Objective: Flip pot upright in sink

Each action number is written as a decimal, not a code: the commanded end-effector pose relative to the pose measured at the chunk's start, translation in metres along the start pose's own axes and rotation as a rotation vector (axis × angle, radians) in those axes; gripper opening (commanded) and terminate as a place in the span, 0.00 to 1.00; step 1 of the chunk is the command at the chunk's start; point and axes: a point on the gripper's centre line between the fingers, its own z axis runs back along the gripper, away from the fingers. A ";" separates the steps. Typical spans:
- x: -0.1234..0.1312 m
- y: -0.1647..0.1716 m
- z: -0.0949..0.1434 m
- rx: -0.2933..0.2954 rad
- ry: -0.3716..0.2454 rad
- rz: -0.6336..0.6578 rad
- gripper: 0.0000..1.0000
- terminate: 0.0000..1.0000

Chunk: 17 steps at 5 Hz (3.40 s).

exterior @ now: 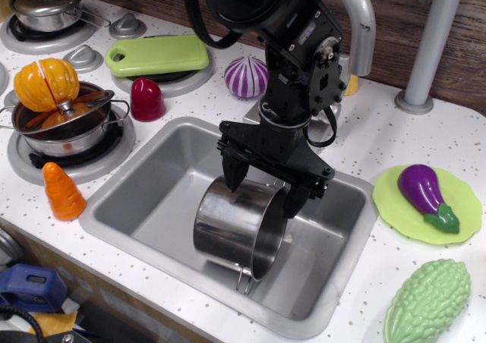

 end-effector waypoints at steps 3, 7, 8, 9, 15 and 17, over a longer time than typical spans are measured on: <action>-0.001 0.005 -0.005 0.066 0.000 -0.043 1.00 0.00; -0.011 -0.008 -0.038 0.325 -0.109 -0.084 1.00 0.00; -0.007 0.001 -0.037 0.300 -0.106 -0.099 1.00 0.00; -0.003 0.013 -0.034 0.210 -0.081 -0.106 0.00 0.00; 0.019 0.069 -0.032 0.036 -0.106 -0.344 0.00 0.00; 0.021 0.077 -0.033 0.043 -0.098 -0.381 0.00 0.00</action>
